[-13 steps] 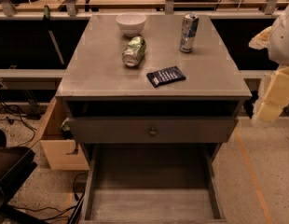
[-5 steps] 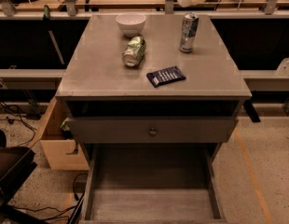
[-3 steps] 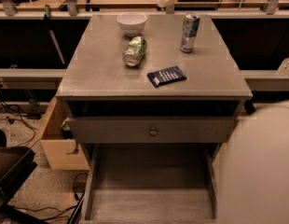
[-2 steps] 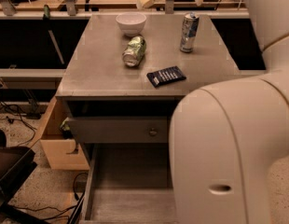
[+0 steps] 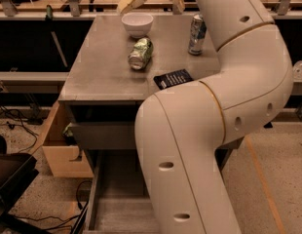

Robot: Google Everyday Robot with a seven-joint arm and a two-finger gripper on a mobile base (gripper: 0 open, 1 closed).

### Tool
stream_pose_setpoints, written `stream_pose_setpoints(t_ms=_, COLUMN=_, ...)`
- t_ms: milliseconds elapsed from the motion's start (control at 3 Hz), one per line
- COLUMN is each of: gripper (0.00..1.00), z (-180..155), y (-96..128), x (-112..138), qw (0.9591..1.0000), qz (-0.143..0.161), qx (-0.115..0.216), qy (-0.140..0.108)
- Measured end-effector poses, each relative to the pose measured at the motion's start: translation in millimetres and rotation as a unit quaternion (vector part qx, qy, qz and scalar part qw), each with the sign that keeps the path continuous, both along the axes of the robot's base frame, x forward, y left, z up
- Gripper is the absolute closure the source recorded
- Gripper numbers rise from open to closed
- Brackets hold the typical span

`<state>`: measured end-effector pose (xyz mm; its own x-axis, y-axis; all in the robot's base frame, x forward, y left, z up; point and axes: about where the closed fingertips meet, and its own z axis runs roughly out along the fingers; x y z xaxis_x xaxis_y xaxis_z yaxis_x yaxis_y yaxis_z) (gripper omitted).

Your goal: Place green can upright

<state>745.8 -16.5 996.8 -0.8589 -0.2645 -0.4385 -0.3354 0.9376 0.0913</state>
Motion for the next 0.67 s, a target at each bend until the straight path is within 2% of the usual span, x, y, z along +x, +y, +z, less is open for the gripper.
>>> stream_pose_setpoints(t_ms=333, gripper=0.0, z=-1, y=4, x=8, qw=0.9999, qz=-0.003, qx=0.009, qy=-0.009)
stream_pose_setpoints(t_ms=667, gripper=0.0, z=-18, y=-1, x=10, qw=0.9989, qz=-0.039, qx=0.022, qy=0.016)
